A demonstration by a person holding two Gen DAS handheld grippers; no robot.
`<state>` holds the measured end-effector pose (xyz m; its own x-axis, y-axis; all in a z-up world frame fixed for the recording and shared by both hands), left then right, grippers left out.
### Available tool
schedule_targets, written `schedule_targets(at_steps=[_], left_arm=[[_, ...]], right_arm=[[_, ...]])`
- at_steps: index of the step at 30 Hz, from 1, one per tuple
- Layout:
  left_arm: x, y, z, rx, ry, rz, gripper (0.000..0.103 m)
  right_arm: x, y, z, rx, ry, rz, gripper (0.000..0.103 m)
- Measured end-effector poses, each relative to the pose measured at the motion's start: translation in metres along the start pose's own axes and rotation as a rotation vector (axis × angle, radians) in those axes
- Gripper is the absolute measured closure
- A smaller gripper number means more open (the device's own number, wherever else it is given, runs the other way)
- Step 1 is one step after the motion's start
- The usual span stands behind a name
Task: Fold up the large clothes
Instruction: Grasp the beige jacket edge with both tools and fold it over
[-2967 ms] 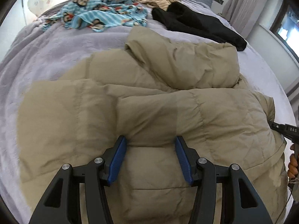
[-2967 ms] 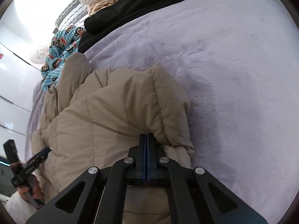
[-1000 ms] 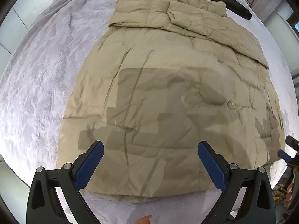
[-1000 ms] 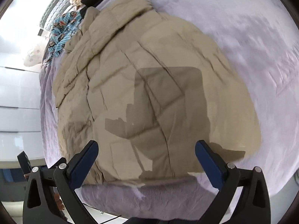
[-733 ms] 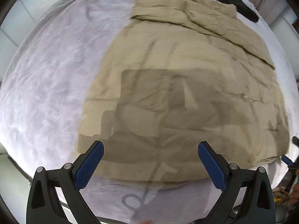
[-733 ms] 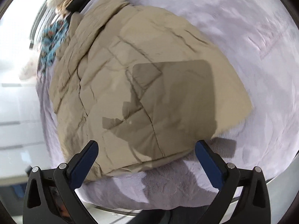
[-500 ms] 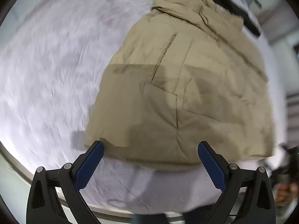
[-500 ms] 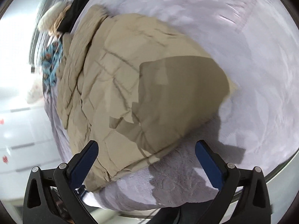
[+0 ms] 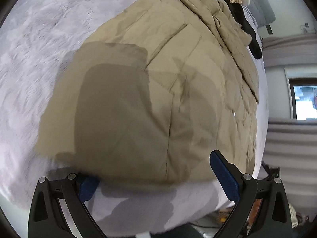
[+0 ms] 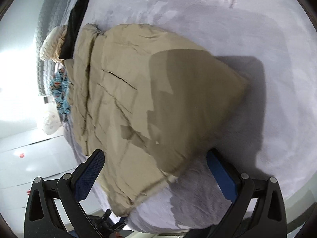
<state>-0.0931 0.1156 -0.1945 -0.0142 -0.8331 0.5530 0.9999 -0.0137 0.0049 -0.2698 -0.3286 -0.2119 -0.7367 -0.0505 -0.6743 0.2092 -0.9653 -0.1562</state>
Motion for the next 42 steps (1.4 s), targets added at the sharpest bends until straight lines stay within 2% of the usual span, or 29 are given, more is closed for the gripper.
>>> schedule_targets(at_steps=[1,3,4,5,6,7,8,9,15,20,27,31,36,40,42], left_arm=[[0.003,0.004,-0.003,0.007,0.001,0.003,0.016],[0.008,0.008,-0.008,-0.005,0.003,0.000,0.064],[0.009,0.010,-0.010,-0.020,0.015,-0.006,0.074],[0.009,0.012,-0.009,-0.019,0.022,-0.010,0.082],[0.011,0.014,-0.006,-0.005,0.020,-0.015,0.084],[0.014,0.016,-0.001,0.011,0.012,-0.022,0.088],[0.016,0.018,0.004,0.022,0.003,-0.029,0.090],[0.019,0.020,0.012,0.036,-0.009,-0.036,0.090],[0.052,0.040,0.042,0.114,-0.046,-0.118,0.090],[0.084,0.064,0.066,0.183,-0.044,-0.151,0.090],[0.129,0.120,0.108,0.302,-0.008,-0.188,0.090],[0.165,0.167,0.126,0.410,0.040,-0.197,0.090],[0.202,0.225,0.122,0.490,0.097,-0.207,0.090],[0.215,0.274,0.102,0.507,0.149,-0.209,0.090],[0.217,0.298,0.084,0.506,0.191,-0.224,0.090]], right_arm=[[-0.002,0.001,-0.003,-0.002,0.007,-0.007,0.010],[-0.003,0.003,-0.007,-0.010,0.013,-0.025,0.021],[-0.002,0.003,-0.009,-0.015,0.019,-0.041,0.029],[0.000,0.004,-0.011,-0.018,0.027,-0.065,0.035],[0.002,0.003,-0.012,-0.020,0.032,-0.079,0.051],[0.003,0.003,-0.013,-0.021,0.035,-0.086,0.075],[0.003,0.001,-0.013,-0.016,0.027,-0.089,0.087],[0.004,0.000,-0.011,-0.003,0.011,-0.086,0.092],[-0.018,0.000,-0.003,0.007,0.033,0.000,0.094],[-0.057,0.012,0.005,-0.010,0.041,0.103,0.094],[-0.137,0.050,0.018,-0.021,0.050,0.298,0.094],[-0.195,0.078,0.019,-0.029,0.066,0.433,0.094],[-0.271,0.122,0.003,-0.052,0.072,0.576,0.094],[-0.316,0.156,-0.022,-0.046,0.034,0.660,0.094],[-0.331,0.173,-0.045,-0.045,0.012,0.662,0.095]])
Point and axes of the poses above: each gripper's, at about its wrist camera, not at the fingertips, and z roughly against the way its jaws point, x to its right, y to its top, the point moved 6 cm from there along -z, roughly the way its jaws point, and after that the axes turned 3 degrees about x, right-handed, at the moved point
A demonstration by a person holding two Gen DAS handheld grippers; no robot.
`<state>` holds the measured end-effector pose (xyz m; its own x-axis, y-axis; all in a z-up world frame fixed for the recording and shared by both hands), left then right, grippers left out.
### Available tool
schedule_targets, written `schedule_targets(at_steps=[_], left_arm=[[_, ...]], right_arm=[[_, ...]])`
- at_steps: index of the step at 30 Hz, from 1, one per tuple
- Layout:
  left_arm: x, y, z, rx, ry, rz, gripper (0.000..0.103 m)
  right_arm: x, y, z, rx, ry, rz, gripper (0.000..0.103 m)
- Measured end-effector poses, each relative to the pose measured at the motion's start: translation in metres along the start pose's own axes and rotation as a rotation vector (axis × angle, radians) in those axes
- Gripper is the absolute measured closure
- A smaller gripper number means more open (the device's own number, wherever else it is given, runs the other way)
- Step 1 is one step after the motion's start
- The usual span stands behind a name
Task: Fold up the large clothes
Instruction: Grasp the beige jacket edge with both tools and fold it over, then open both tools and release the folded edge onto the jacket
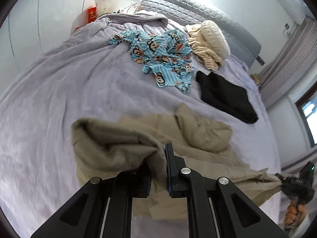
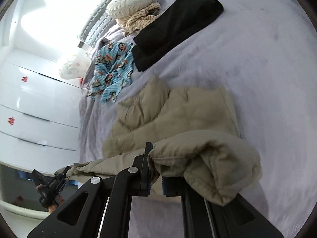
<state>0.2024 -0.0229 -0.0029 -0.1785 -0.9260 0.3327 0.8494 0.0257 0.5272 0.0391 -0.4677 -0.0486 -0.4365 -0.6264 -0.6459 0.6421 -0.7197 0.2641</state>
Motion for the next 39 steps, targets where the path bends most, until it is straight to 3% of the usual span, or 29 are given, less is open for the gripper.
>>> schedule_targets(at_steps=[3,11,15,19,20,22,23,24,27,29,30,31,32,33,37,39], left_arm=[[-0.003,0.011,-0.047,-0.029,0.046,-0.046,0.090],[-0.018,0.006,-0.159,-0.138,0.124,-0.119,0.089],[-0.022,0.004,-0.187,-0.157,0.134,-0.107,0.089],[-0.021,0.003,-0.192,-0.153,0.138,-0.129,0.088],[-0.020,0.003,-0.189,-0.149,0.137,-0.141,0.083],[-0.018,0.004,-0.180,-0.122,0.140,-0.167,0.058],[-0.018,0.006,-0.173,-0.104,0.139,-0.176,0.024],[-0.017,0.009,-0.164,-0.070,0.153,-0.184,0.009],[-0.012,0.015,-0.148,-0.033,0.164,-0.211,0.009],[-0.006,0.015,-0.144,-0.039,0.135,-0.216,0.010],[0.000,0.012,-0.143,-0.052,0.098,-0.226,0.027],[0.008,0.007,-0.144,-0.078,0.056,-0.245,0.039],[0.015,0.003,-0.147,-0.100,0.033,-0.260,0.055],[0.024,-0.004,-0.153,-0.125,-0.005,-0.280,0.061],[0.050,-0.029,-0.182,-0.140,0.008,-0.380,0.063],[0.053,-0.034,-0.198,-0.134,0.031,-0.380,0.063]], right_arm=[[0.004,0.022,-0.036,0.001,-0.029,-0.017,0.095],[0.047,0.037,-0.126,-0.012,-0.094,-0.131,0.094],[0.064,0.041,-0.157,-0.042,-0.103,-0.172,0.094],[0.067,0.044,-0.169,-0.060,-0.105,-0.175,0.093],[0.066,0.045,-0.169,-0.065,-0.108,-0.171,0.092],[0.062,0.046,-0.166,-0.073,-0.106,-0.157,0.083],[0.060,0.047,-0.165,-0.071,-0.102,-0.150,0.079],[0.057,0.048,-0.160,-0.065,-0.097,-0.136,0.070],[0.047,0.051,-0.145,-0.033,-0.084,-0.110,0.038],[0.036,0.050,-0.133,0.002,-0.082,-0.071,0.038],[0.030,0.048,-0.131,0.002,-0.079,-0.052,0.041],[0.022,0.045,-0.130,0.003,-0.068,-0.025,0.065],[0.010,0.039,-0.133,-0.014,-0.059,0.031,0.079],[0.004,0.035,-0.136,-0.029,-0.060,0.066,0.089],[-0.020,0.006,-0.171,-0.095,-0.113,0.277,0.089],[-0.016,-0.001,-0.187,-0.111,-0.143,0.311,0.089]])
Point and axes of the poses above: each gripper's, at about its wrist camera, not at the fingertips, and z roughly against the way its jaws point, x to its right, y to its top, the point moved 6 cm from there along -z, roughly the way its jaws point, and after that the axes turned 3 degrees about x, right-handed, at the moved point
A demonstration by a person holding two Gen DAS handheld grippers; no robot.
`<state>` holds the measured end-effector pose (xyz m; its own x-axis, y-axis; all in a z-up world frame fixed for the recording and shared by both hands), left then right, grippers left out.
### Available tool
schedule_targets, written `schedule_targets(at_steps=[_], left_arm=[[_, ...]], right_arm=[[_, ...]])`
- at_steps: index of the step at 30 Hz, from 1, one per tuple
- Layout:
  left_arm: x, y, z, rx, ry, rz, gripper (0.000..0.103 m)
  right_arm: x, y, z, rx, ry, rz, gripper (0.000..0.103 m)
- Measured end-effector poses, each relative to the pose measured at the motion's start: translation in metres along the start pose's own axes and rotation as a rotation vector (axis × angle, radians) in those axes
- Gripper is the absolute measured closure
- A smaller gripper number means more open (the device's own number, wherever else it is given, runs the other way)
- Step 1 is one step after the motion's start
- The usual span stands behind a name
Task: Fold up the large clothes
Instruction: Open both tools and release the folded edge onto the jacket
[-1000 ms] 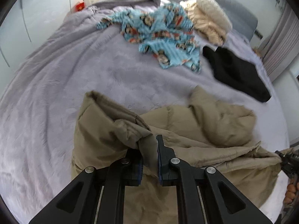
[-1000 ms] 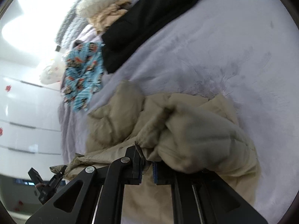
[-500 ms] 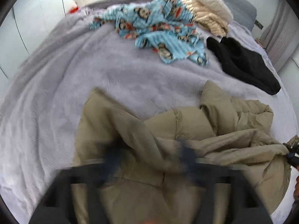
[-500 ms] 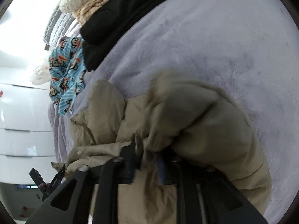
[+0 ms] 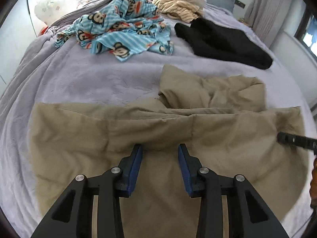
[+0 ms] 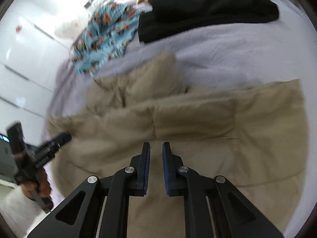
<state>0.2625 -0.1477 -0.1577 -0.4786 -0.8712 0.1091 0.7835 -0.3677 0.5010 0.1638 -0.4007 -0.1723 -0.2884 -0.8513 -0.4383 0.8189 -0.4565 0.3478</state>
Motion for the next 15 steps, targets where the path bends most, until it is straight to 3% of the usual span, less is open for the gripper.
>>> schedule_targets(at_steps=[6,9,11,15], left_arm=[[-0.006,0.010,-0.044,0.005,0.019,0.048,0.062],[-0.010,0.018,-0.042,-0.004,0.009,0.040,0.063],[-0.025,0.025,-0.029,0.042,0.060,0.022,0.062],[-0.088,0.026,-0.025,0.066,0.202,0.091,0.062]], right_arm=[[0.022,0.004,-0.039,0.010,-0.028,-0.009,0.103],[0.028,0.015,-0.041,0.004,-0.009,-0.037,0.103],[0.035,0.023,-0.029,0.023,-0.029,-0.029,0.103],[0.084,0.032,0.004,0.099,-0.190,-0.042,0.103]])
Point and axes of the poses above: each gripper's, at about its wrist camera, not at the fingertips, and z roughly against the way its jaws point, x to its right, y to its top, the point moved 6 cm from there along -z, roughly the way its jaws point, and after that the axes turned 3 degrees about x, right-handed, at the moved point
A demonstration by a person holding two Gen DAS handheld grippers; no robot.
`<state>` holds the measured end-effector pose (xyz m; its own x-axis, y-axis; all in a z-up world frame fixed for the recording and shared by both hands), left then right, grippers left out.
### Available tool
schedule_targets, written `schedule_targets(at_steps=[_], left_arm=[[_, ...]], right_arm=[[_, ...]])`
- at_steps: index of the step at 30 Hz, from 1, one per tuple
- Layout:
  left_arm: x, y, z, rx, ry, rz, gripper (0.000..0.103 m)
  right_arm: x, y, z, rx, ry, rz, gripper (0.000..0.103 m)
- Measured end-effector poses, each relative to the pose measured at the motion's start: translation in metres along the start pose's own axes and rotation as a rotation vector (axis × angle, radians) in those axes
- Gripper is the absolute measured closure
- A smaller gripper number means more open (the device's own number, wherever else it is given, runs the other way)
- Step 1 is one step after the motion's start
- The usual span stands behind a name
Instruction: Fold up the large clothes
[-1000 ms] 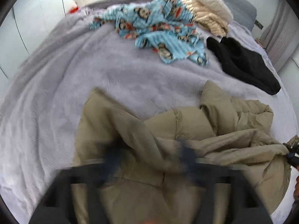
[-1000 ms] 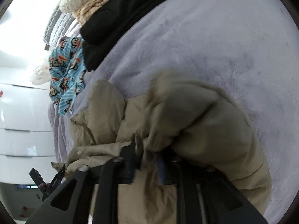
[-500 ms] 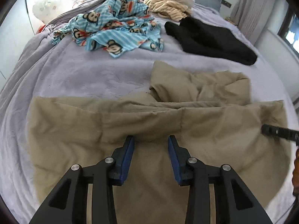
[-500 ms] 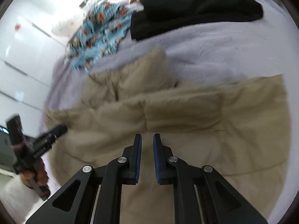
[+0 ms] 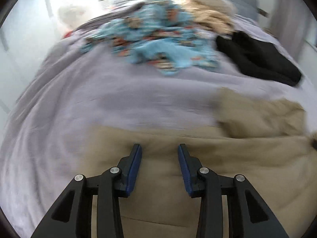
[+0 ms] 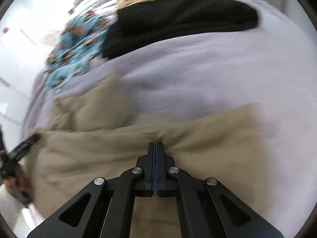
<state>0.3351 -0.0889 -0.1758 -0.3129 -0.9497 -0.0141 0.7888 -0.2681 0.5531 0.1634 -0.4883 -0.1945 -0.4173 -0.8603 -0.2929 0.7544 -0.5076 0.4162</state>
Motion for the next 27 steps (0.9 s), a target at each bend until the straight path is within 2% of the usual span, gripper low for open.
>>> schedule_targets(at_steps=[2,4,6,13,15,19,22,27], left_arm=[[-0.024,-0.005,-0.018,-0.036,0.021,0.084,0.062],[-0.035,-0.011,-0.034,-0.057,0.029,0.145,0.062],[-0.036,-0.015,-0.048,-0.068,0.040,0.161,0.062],[-0.031,-0.016,-0.070,-0.091,0.064,0.160,0.060],[-0.033,-0.014,-0.062,-0.098,0.080,0.150,0.059],[-0.041,-0.013,-0.019,-0.077,0.081,0.139,0.059],[-0.047,-0.019,0.016,-0.061,0.072,0.117,0.059],[-0.052,-0.045,0.064,-0.091,0.028,0.125,0.058]], right_arm=[[0.025,-0.002,-0.005,-0.008,-0.026,-0.059,0.103],[0.048,-0.006,-0.017,-0.020,0.009,-0.171,0.103],[0.057,-0.007,-0.031,-0.016,0.029,-0.233,0.103],[0.060,-0.003,-0.046,-0.004,0.000,-0.212,0.103],[0.059,0.000,-0.039,-0.016,-0.017,-0.218,0.103],[0.053,0.000,-0.013,-0.020,-0.039,-0.246,0.099],[0.046,-0.007,0.015,0.007,-0.016,-0.261,0.099],[0.031,-0.038,0.060,0.023,0.031,-0.279,0.096]])
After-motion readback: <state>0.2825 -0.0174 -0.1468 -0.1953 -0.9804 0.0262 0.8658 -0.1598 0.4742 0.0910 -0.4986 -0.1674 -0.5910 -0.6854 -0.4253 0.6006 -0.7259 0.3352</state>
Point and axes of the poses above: each gripper's, at about its wrist camera, not at the fingertips, and z roughly against the way its jaws point, x to its right, y to its top, the point moved 6 cm from there along -z, roughly the way its jaws point, and after that the axes turned 3 degrees about x, right-handed, at the moved point
